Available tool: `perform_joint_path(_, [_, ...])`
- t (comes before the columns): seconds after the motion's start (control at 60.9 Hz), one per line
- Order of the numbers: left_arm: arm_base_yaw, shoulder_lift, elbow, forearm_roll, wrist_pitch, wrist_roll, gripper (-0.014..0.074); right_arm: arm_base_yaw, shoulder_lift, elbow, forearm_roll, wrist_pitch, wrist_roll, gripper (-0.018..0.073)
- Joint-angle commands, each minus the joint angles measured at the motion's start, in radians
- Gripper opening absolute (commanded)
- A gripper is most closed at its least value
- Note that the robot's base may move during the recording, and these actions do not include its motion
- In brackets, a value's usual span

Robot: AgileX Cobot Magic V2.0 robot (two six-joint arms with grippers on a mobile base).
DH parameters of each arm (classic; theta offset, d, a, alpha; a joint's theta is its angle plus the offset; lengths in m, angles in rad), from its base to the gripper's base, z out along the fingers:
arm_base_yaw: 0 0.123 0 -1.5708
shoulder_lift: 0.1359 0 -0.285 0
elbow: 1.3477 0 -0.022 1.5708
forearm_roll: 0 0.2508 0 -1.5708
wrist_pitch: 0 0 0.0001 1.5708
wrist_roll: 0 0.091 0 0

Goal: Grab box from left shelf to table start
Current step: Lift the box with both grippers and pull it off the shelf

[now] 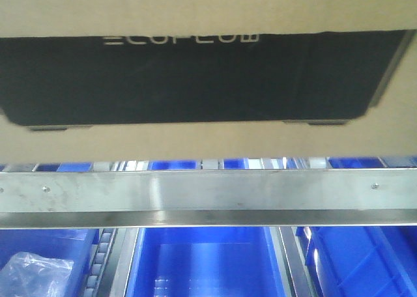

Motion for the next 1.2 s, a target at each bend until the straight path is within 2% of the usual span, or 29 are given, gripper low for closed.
perform_joint_path(0.0, [-0.006,-0.041,-0.045,-0.032,-0.153,-0.022,-0.0085,-0.007,-0.025,-0.029,-0.055,-0.088,0.002,0.0018])
perform_joint_path(0.394, [-0.006,-0.139,-0.045,-0.031,-0.151,-0.011,-0.0085,-0.007,-0.084,-0.029,-0.055,-0.047,0.002,0.0018])
perform_joint_path(0.525, [-0.006,-0.164,-0.045,-0.008,-0.154,-0.012,-0.0085,-0.007,-0.095,-0.029,-0.055,-0.045,0.002,0.0018])
perform_joint_path(1.182, [-0.006,-0.174,-0.045,0.000,-0.157,-0.012,-0.0085,-0.007,-0.095,-0.029,-0.055,-0.038,0.002,0.0018])
